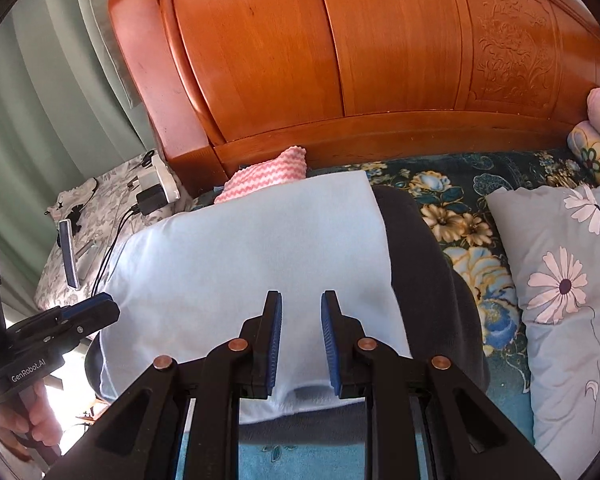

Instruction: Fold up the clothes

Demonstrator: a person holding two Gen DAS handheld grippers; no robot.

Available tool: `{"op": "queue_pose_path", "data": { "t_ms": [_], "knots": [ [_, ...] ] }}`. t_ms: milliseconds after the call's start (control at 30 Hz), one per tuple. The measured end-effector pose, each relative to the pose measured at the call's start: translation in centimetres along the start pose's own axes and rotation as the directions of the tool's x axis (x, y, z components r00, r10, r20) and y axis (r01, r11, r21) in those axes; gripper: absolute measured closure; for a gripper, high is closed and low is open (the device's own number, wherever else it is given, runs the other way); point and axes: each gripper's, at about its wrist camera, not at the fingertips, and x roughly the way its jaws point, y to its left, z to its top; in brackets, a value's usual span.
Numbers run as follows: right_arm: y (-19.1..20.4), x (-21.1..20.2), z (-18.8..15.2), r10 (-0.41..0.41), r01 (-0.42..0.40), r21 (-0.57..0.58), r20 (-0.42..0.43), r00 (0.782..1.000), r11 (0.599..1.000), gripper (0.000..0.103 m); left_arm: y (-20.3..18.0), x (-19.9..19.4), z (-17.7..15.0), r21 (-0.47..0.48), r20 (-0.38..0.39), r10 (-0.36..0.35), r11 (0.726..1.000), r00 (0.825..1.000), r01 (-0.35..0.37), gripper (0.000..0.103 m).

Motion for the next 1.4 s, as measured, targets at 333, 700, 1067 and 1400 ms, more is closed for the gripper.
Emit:
{"op": "queue_pose_path", "data": {
  "t_ms": [333,700,1067,1400],
  "knots": [
    [2.0,-1.9,-8.6,-0.085,0.085,0.111,-0.004,0.996,0.990,0.081,-2.6,-0.4,-8.2,-0.022,-0.026,0.028,0.999,0.999,-0.029,0.035],
    [4.1,-3.2,-12.9,-0.151,0.150,0.059,0.008,0.989,0.987,0.026,-2.3,-0.7,-11.4,-0.016,-0.038,0.091,0.996,0.995,-0.092,0.006],
    [4.6,-4.2,-14.5,-0.221,0.219,0.047,0.054,0.974,0.975,0.005,-3.0,-1.0,-13.0,0.021,0.002,0.189,0.982,0.982,-0.189,0.000],
    [4.6,-4.2,-15.8,-0.247,0.244,0.059,0.051,0.968,0.968,0.004,-4.0,-0.9,-13.6,0.043,0.002,0.214,0.976,0.977,-0.214,0.000]
  ]
}}
